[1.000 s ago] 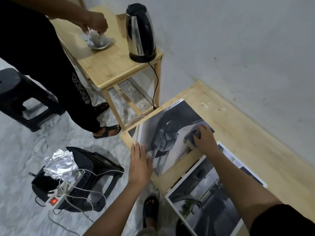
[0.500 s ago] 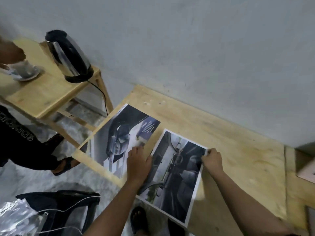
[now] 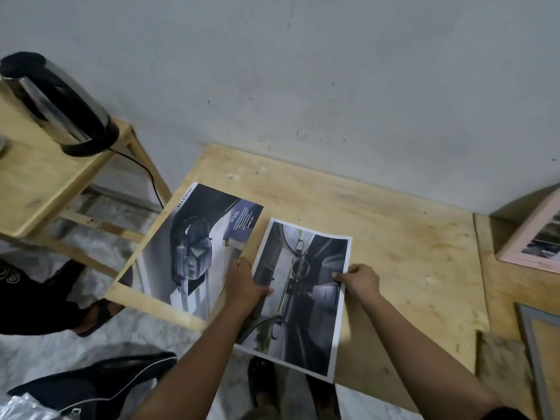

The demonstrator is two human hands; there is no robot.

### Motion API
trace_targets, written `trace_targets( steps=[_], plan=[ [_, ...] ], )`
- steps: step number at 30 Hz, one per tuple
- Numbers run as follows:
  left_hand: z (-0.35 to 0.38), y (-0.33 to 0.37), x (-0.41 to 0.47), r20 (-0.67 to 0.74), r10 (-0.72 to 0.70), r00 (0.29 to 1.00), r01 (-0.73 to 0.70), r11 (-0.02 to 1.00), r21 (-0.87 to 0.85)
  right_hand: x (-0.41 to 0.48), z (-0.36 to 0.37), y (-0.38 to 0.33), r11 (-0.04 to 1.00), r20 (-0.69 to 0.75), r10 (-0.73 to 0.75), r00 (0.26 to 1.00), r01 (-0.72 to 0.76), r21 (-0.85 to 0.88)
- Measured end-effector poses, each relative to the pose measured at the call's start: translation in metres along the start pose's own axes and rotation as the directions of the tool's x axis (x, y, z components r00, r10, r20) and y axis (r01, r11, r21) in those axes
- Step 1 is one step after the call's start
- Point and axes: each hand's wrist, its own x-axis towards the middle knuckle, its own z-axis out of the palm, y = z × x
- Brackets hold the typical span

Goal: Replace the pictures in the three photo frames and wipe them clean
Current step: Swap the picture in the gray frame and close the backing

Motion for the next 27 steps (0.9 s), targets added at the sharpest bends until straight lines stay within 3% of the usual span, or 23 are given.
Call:
trace_targets(
  steps=[6, 10, 19, 27],
  plan=[
    [-0.01, 0.0, 0.005, 0.016, 0.0, 1.0, 0.002, 0.995, -0.1, -0.006, 0.004, 0.003, 0.998, -0.026, -0.021, 0.999, 0.023, 0.066],
    [-0.02, -0.003, 0.009, 0.094, 0.077, 0.993, -0.068, 0.993, -0.091, -0.01, 0.003, 0.004, 0.996, -0.081, -0.041, 0.996, 0.047, 0.078],
    [-0.03, 0.0, 0.01, 0.055, 0.119, 0.991, -0.112, 0.987, -0.118, -0.016, -0.002, -0.002, 0.992, -0.103, -0.109, 0.989, 0.115, 0.058],
    [-0.047, 0.049, -0.005, 0.125, 0.252, 0.96, -0.177, 0.886, -0.429, -0.015, -0.033, 0.003, 0.976, -0.144, -0.142, 0.979, 0.162, 0.142]
  ],
)
